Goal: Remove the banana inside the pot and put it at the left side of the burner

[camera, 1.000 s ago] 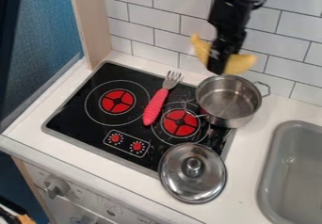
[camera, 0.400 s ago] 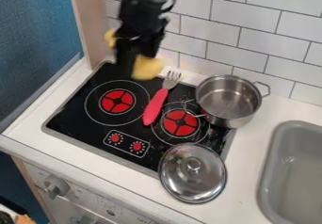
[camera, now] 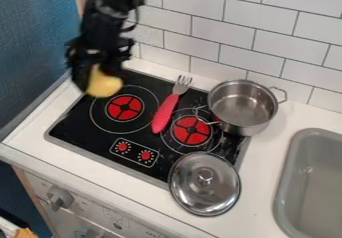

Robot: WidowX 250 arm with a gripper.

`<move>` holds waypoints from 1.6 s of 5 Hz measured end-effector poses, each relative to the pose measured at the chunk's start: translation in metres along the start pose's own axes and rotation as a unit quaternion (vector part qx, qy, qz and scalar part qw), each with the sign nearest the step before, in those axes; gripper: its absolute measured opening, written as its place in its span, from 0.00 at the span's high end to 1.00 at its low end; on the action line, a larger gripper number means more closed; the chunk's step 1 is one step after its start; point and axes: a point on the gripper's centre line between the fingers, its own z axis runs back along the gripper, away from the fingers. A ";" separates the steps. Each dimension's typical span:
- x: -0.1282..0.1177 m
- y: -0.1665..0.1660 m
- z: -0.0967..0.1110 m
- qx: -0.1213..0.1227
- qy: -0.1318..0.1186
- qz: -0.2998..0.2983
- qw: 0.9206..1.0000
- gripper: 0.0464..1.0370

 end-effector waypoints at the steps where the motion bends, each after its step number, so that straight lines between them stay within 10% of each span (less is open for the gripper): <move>1: -0.003 0.017 -0.017 -0.001 0.028 0.033 0.999 0.44; 5: -0.020 0.033 -0.085 -0.086 0.043 0.099 0.990 0.44; 8: -0.024 0.046 -0.077 -0.073 0.068 0.099 0.990 0.03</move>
